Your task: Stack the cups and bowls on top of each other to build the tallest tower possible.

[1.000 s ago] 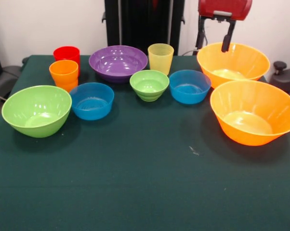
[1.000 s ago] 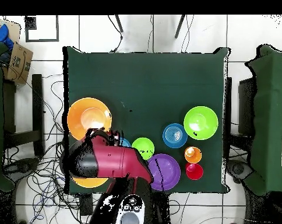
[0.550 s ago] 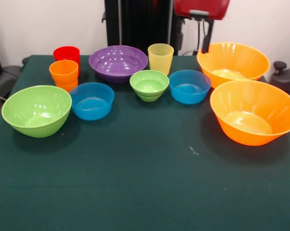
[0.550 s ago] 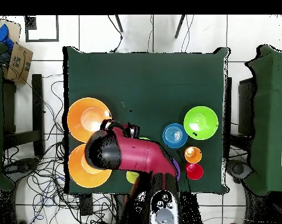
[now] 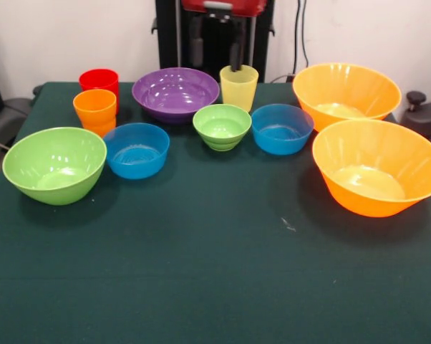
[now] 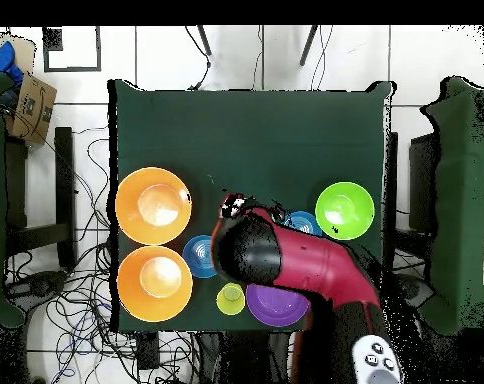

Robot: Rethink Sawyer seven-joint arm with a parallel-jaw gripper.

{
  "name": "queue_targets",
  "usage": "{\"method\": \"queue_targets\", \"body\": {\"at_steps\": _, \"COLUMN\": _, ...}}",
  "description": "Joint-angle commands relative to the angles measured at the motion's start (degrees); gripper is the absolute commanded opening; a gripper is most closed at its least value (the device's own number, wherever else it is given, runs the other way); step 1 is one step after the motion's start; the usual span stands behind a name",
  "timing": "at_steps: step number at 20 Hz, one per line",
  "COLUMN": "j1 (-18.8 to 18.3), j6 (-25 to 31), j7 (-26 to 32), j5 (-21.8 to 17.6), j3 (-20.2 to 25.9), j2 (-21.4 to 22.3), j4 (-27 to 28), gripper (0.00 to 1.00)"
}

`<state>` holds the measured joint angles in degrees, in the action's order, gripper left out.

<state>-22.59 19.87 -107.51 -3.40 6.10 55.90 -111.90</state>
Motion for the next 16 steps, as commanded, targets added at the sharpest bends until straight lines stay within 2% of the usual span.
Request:
{"method": "queue_targets", "body": {"at_steps": 1, "j1": -7.23, "j6": 11.64, "j7": 18.78, "j5": -8.04, "j3": 13.52, "j2": 0.25, "j4": -5.50, "gripper": 1.00}}
{"method": "queue_targets", "body": {"at_steps": 2, "j1": -7.77, "j6": 12.02, "j7": 18.38, "j5": -8.62, "j3": 14.01, "j2": 0.22, "j4": -5.29, "gripper": 1.00}}
{"method": "queue_targets", "body": {"at_steps": 6, "j1": -9.73, "j6": 7.77, "j7": 14.60, "j5": -11.41, "j3": 15.99, "j2": -0.17, "j4": -6.07, "gripper": 1.00}}
{"method": "queue_targets", "body": {"at_steps": 9, "j1": -12.08, "j6": 6.35, "j7": 14.80, "j5": -14.03, "j3": 18.66, "j2": -3.22, "j4": -5.46, "gripper": 1.00}}
{"method": "queue_targets", "body": {"at_steps": 12, "j1": -13.31, "j6": 7.25, "j7": 14.88, "j5": -16.47, "j3": 20.05, "j2": -5.53, "j4": -3.75, "gripper": 1.00}}
{"method": "queue_targets", "body": {"at_steps": 16, "j1": -13.36, "j6": 4.10, "j7": 10.67, "j5": -19.82, "j3": 19.89, "j2": -8.85, "j4": -2.71, "gripper": 1.00}}
